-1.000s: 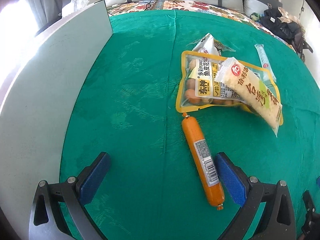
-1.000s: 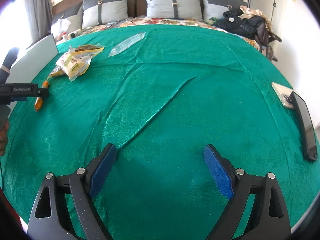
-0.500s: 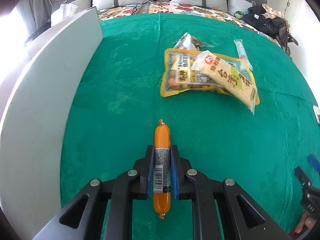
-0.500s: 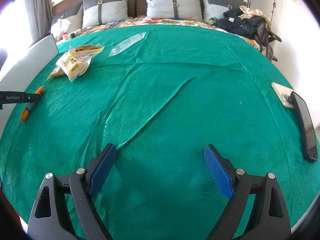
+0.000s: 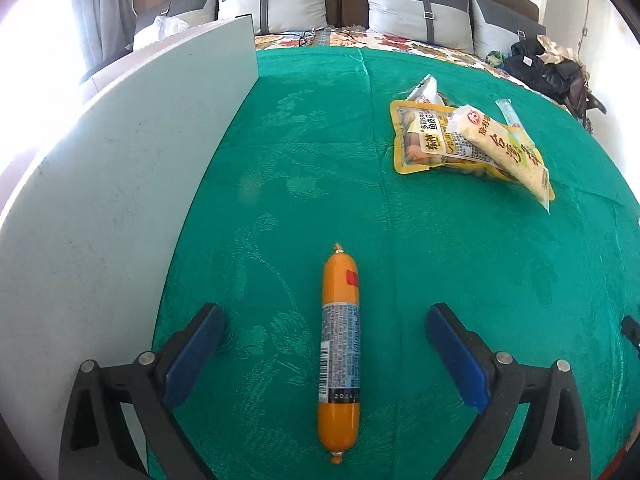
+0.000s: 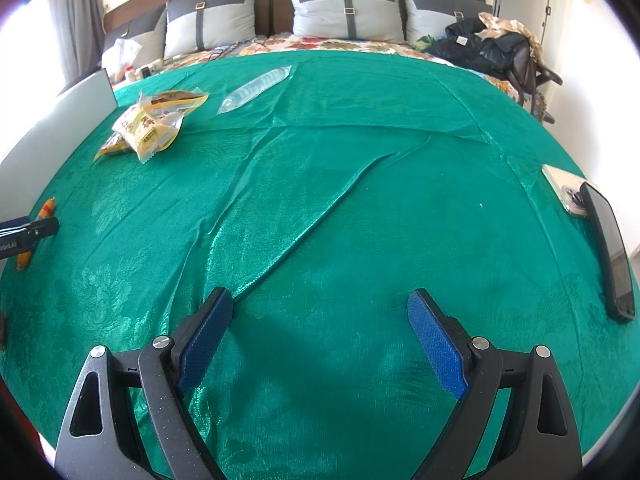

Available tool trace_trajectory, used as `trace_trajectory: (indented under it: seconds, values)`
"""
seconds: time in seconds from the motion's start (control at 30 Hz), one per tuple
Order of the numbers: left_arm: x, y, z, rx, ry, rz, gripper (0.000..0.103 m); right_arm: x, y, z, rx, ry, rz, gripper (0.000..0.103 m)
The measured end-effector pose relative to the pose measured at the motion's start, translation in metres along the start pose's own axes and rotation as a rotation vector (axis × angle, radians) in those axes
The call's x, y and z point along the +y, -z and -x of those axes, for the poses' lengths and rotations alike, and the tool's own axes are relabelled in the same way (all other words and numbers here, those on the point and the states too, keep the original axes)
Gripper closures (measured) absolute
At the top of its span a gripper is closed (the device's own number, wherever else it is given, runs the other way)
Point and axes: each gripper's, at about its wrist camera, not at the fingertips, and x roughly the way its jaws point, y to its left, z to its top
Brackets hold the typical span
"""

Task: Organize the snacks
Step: 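Move the right tool over the white rice-cracker bag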

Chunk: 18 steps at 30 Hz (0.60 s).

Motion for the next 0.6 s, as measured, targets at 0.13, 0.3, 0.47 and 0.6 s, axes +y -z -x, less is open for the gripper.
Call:
trace_trajectory:
  seconds: [0.13,0.3,0.47,0.6]
  values:
    - [-0.0006,0.0006,-0.0007,-0.010,0.004,-0.006,0.000,0.0001,0.0001,0.0000,0.000,0.000,0.000,0.011]
    - [-0.0021,0.0019,0.0018,-0.022,-0.002,0.002,0.000,0.0000,0.0001,0.0001,0.000,0.001,0.000,0.011]
    - [-0.0019,0.0013,0.0022,-0.022,-0.002,0.002,0.000,-0.0012,0.0006,0.0009,-0.002,0.002,-0.002,0.011]
    - [-0.0018,0.0016,0.0021,-0.022,-0.002,0.003,0.000,-0.0010,0.0006,0.0009,-0.002,0.002,-0.001,0.011]
